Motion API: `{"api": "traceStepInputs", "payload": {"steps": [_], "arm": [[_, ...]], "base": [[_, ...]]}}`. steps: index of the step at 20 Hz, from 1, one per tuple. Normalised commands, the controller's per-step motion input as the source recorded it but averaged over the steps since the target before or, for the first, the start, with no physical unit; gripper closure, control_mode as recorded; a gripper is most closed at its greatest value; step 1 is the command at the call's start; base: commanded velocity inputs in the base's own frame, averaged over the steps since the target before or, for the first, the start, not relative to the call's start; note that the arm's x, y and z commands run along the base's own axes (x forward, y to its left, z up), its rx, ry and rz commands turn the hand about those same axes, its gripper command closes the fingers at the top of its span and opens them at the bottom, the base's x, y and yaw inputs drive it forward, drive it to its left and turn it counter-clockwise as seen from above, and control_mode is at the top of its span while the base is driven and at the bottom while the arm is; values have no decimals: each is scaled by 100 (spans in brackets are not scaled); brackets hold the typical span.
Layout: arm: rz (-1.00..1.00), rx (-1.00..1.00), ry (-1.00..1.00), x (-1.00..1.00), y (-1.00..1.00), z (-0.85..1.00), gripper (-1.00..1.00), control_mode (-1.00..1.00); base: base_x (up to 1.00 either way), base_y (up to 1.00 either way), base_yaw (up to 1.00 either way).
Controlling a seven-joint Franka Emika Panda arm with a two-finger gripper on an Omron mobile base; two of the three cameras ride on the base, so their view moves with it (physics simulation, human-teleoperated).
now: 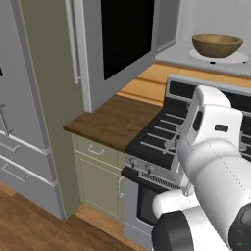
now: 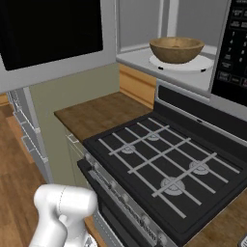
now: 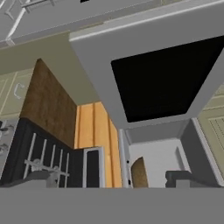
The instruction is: Pick the avocado from the sink and place it in the bowl. Then pick the bowl and place it in the microwave. Then close the microwave door and press the start button.
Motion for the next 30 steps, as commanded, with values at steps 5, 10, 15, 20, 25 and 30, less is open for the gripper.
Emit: {"api": "traceStepInputs", "payload": {"steps": [5, 10, 15, 20, 25, 30], "arm": [[0, 0, -3, 30, 46, -55, -100, -100], [0, 0, -1, 35, 47, -50, -100, -100], [-1, -1, 0, 52, 42, -19, -100, -100], [-2, -2, -3, 26, 62, -29, -100, -100], [-2, -1, -7, 34, 38, -22, -100, -100], [-8, -5, -3, 85, 57, -27, -100, -100]], "base": [[0, 0, 0], [0, 0, 0], [0, 0, 0], [0, 0, 0], [0, 0, 0], [0, 0, 0]]}}
